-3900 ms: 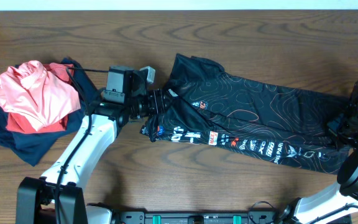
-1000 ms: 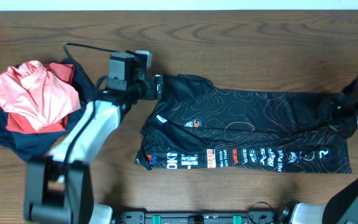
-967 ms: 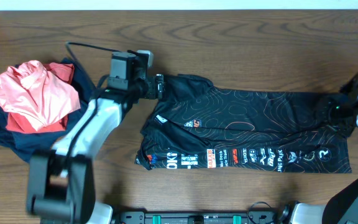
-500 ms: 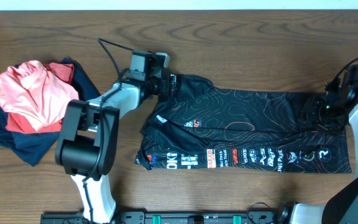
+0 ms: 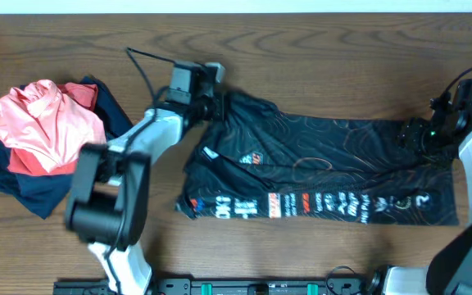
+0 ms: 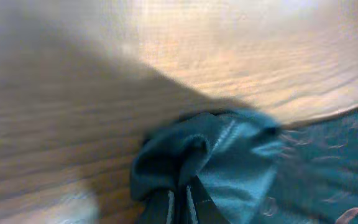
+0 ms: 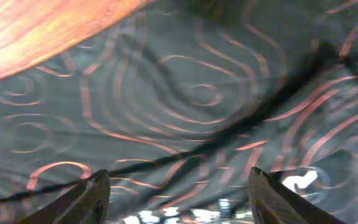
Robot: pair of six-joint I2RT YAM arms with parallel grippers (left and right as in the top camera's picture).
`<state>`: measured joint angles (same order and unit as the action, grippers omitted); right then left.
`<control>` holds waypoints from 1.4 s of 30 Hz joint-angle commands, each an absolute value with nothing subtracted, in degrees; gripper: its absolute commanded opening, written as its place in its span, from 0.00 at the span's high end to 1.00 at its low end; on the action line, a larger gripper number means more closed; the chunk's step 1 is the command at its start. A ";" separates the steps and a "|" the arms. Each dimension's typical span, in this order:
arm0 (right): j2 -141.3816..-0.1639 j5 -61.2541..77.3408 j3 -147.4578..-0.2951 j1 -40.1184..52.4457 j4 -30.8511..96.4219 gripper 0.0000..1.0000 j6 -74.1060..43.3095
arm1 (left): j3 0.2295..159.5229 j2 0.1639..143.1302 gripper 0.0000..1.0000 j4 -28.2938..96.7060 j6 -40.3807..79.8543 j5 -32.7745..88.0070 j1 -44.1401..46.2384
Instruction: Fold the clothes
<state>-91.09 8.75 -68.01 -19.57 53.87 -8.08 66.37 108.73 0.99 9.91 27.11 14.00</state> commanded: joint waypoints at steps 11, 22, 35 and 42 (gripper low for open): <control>-112.36 4.19 -87.88 -21.80 46.59 0.16 -9.52 | 67.46 100.73 0.94 11.44 11.42 27.77 13.30; -120.97 0.64 -87.96 -22.70 40.51 0.17 -14.74 | 67.46 100.73 0.94 14.41 10.57 23.29 13.30; -122.93 -2.81 -87.96 -22.72 40.05 0.85 -14.72 | 67.46 100.73 0.94 16.19 10.59 23.31 13.30; -122.06 -3.25 -88.18 -23.07 43.62 0.99 -14.79 | 67.46 100.36 0.94 16.91 10.59 23.35 13.17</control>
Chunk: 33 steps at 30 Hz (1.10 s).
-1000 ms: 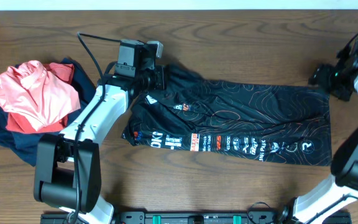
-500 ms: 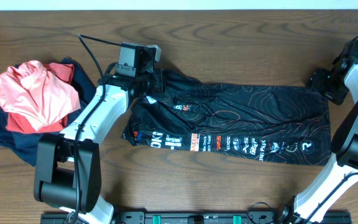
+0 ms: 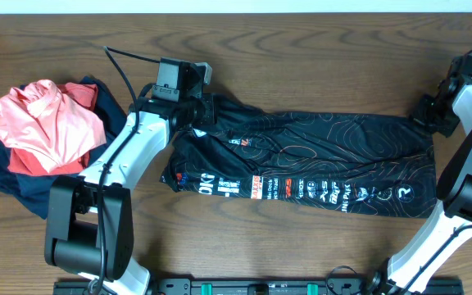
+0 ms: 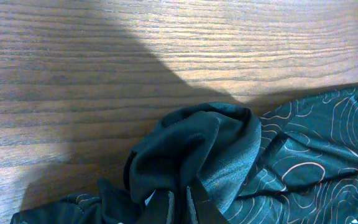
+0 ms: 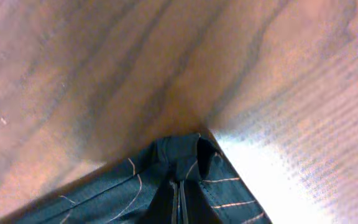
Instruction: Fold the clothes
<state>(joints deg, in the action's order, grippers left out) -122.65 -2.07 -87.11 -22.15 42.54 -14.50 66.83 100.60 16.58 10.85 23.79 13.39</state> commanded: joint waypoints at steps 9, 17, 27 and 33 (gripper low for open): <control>-112.51 -3.22 -88.20 -25.12 49.36 0.99 -15.20 | 67.46 96.14 0.94 22.26 10.83 23.33 13.10; -106.74 -4.32 -88.18 -25.10 64.20 0.99 -15.20 | 67.46 88.86 0.94 33.95 10.81 23.33 12.93; -106.76 -14.22 -87.22 -25.96 80.09 0.99 -16.84 | 65.19 88.75 0.94 49.43 10.79 17.26 12.93; -106.76 -15.22 -83.94 -25.98 82.32 0.99 -16.64 | 61.80 88.75 0.94 49.28 10.81 17.26 12.93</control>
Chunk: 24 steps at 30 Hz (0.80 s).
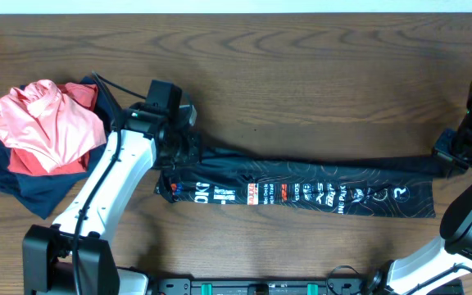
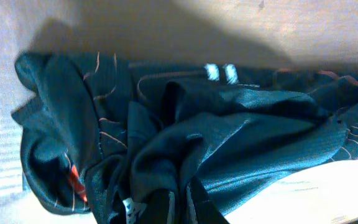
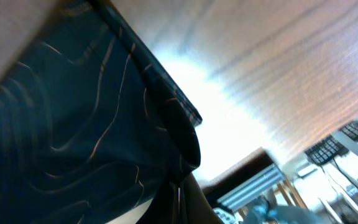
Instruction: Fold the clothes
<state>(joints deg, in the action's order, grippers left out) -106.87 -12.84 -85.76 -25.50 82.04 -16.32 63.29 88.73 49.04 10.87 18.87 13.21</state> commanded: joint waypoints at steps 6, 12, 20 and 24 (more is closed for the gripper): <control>-106.76 -15.25 -77.80 -25.98 81.01 0.92 -16.67 | 60.38 88.75 0.83 51.44 10.81 17.26 12.93; -106.76 -14.96 -75.92 -25.98 80.36 0.78 -16.69 | 60.38 88.73 0.45 53.28 10.76 17.19 12.93; -106.76 -8.25 -75.90 -25.80 78.91 0.76 -15.46 | 60.38 88.73 0.31 52.40 10.79 9.15 12.91; -106.76 -6.15 -75.90 -25.80 78.19 0.74 -14.04 | 60.31 88.73 0.21 50.02 10.79 6.83 12.91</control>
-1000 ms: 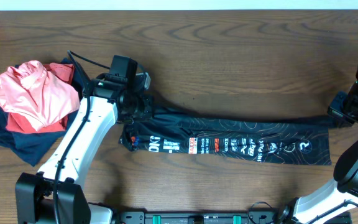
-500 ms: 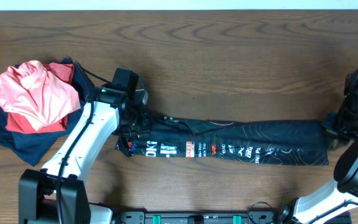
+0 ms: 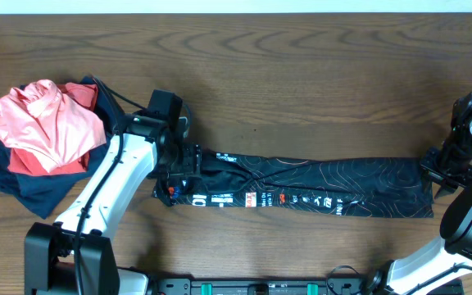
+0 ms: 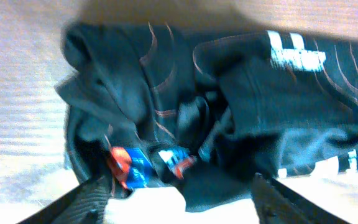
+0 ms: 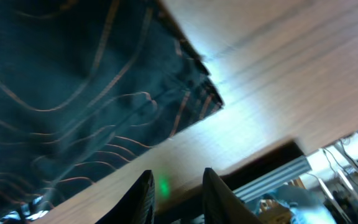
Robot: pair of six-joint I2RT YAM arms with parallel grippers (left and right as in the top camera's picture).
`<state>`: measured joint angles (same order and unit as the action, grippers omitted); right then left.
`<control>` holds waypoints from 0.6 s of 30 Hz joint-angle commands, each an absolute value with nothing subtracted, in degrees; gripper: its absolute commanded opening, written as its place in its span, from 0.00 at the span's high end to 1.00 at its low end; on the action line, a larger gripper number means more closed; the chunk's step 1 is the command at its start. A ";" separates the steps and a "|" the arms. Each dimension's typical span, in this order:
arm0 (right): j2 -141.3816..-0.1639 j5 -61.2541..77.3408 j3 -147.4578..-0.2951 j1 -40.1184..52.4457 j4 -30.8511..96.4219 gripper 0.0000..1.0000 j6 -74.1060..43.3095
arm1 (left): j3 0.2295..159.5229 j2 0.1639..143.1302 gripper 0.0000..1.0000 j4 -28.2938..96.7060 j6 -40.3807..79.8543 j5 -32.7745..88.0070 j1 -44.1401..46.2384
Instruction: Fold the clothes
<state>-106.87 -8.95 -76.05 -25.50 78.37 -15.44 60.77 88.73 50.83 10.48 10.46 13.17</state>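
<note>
A black garment with thin orange contour lines and a row of printed logos lies as a long narrow band across the table's middle. My left gripper sits over its bunched left end. In the left wrist view that gripper is open wide, with crumpled black cloth just beyond its fingers. My right gripper is at the band's right end. In the right wrist view it stands open over bare wood, beside the cloth's corner.
A heap of other clothes, a coral-pink piece on a navy one, lies at the left of the brown wooden table. The table's front edge shows in the right wrist view.
Both grippers have opened and let go of the garment's edge. The band now lies flat on the table, a little nearer the front. The left end stays bunched.
The garment lay spread wide, my left gripper shut on its far left corner and the right open over the far right part. Then both held the far corners. Then the far edge was over the near one. Now it lies as a narrow band, released.
</note>
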 commanded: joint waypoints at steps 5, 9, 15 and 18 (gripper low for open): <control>-106.76 -6.24 -75.88 -25.82 77.89 0.58 -14.02 | 60.18 88.86 0.18 48.75 10.81 7.46 12.93; -106.76 -6.15 -75.88 -25.98 73.56 0.20 -12.49 | 60.18 88.88 0.18 48.66 9.69 11.66 12.93; -106.78 -6.13 -75.59 -25.98 67.26 0.07 -6.68 | 60.18 88.88 0.18 48.47 9.72 11.29 12.91; -106.83 -5.89 -74.19 -25.98 64.64 0.07 -3.16 | 60.18 88.88 0.18 47.97 9.74 11.29 12.91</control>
<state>-106.87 -5.98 -75.75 -25.50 65.58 -7.99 60.77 88.73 48.14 10.46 10.61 13.17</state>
